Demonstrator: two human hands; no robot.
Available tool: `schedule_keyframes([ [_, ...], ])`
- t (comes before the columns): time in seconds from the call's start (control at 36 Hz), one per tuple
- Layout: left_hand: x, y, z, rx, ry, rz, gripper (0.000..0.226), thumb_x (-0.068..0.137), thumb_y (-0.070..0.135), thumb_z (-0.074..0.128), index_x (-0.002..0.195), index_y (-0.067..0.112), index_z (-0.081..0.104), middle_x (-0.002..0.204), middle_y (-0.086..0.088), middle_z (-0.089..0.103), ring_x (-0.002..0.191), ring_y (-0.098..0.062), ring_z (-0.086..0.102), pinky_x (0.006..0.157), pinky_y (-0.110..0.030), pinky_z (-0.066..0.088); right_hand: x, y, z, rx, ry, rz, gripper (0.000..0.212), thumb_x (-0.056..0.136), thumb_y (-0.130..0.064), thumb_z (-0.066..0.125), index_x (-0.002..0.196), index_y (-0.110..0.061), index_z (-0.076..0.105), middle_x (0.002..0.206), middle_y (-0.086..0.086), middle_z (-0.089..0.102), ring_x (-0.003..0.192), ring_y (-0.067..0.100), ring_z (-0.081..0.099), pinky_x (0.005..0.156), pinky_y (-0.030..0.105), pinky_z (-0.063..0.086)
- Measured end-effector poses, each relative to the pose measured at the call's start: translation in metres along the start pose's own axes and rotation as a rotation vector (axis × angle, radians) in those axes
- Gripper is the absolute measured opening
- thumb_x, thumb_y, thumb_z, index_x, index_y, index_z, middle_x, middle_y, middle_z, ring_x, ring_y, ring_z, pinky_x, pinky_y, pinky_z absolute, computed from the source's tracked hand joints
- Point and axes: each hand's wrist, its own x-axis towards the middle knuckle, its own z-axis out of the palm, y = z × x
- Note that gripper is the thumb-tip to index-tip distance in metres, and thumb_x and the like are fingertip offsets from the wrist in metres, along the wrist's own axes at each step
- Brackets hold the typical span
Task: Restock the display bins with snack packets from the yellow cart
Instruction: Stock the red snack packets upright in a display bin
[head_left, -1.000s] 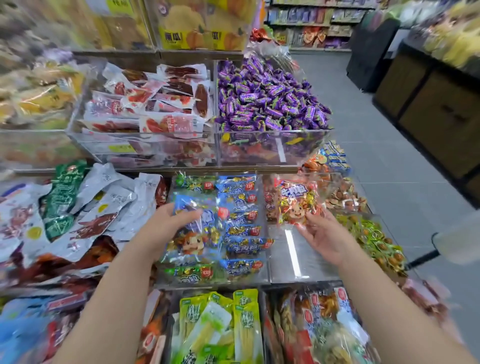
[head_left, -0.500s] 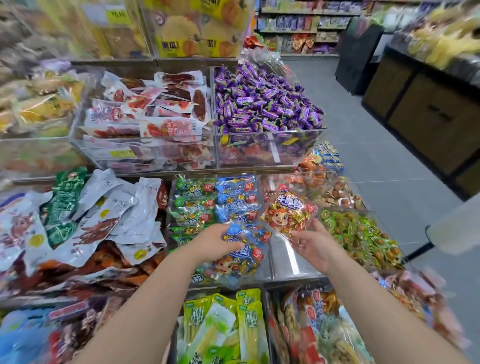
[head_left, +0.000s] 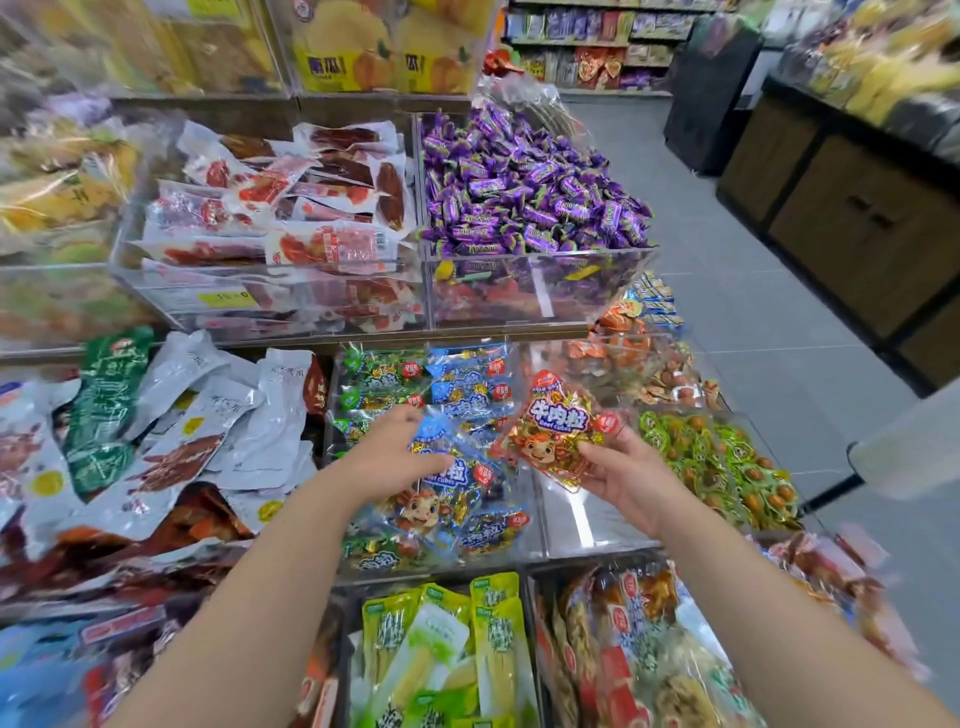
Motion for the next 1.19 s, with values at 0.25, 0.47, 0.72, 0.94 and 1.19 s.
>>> schedule_keyframes([
  [0.25,-0.041,-0.027,-0.009,-0.169,-0.119,-0.014,0.081,0.084,0.033,0.072,0.150,0.021,0.028,0.153,0.014,0.022,0.142,-0.009,0.023,0.110,-0.028,0.021,0.007,0.005,0.011,-0.468,-0.117,-0.043,0.035,0.081,-0.002,0.069,0.106,-0.024,0.057,0.094,-0.006,0.069,0.088,0.011,0.068,0.071,0.019,0.055],
  [0.47,-0.043,-0.028,0.010,0.064,-0.307,0.077,0.056,0.085,0.037,0.069,0.136,0.018,0.052,0.156,0.014,0.026,0.140,-0.005,0.027,0.105,-0.019,0.021,0.022,0.014,0.036,-0.701,-0.127,-0.181,0.031,0.082,-0.012,0.071,0.093,-0.038,0.060,0.092,-0.010,0.069,0.086,0.002,0.065,0.074,0.015,0.051],
  [0.72,-0.043,-0.028,0.020,-0.001,-0.149,0.010,0.065,0.084,0.042,0.069,0.141,0.020,0.045,0.149,0.011,0.034,0.131,-0.008,0.038,0.103,-0.022,0.031,0.025,0.022,0.039,-0.803,-0.172,-0.159,0.028,0.078,-0.021,0.075,0.097,-0.037,0.063,0.086,-0.016,0.067,0.083,0.000,0.062,0.069,0.013,0.048],
  [0.94,-0.040,-0.019,0.016,-0.229,0.102,0.122,0.033,0.086,0.032,0.069,0.110,0.046,0.052,0.121,0.034,0.038,0.115,0.001,0.038,0.095,-0.021,0.029,0.028,0.011,0.021,-0.530,-0.117,-0.128,0.031,0.082,-0.005,0.070,0.104,-0.025,0.061,0.099,0.002,0.071,0.093,0.019,0.068,0.083,0.032,0.056],
  [1.19,-0.017,-0.001,0.027,0.163,-0.065,0.030,0.047,0.088,0.052,0.059,0.121,0.019,0.053,0.124,-0.005,0.050,0.115,-0.017,0.049,0.094,-0.030,0.038,0.030,-0.007,0.002,-0.139,0.018,-0.114,0.022,0.084,-0.003,0.064,0.100,-0.018,0.060,0.089,-0.005,0.074,0.082,0.012,0.071,0.064,0.023,0.055],
])
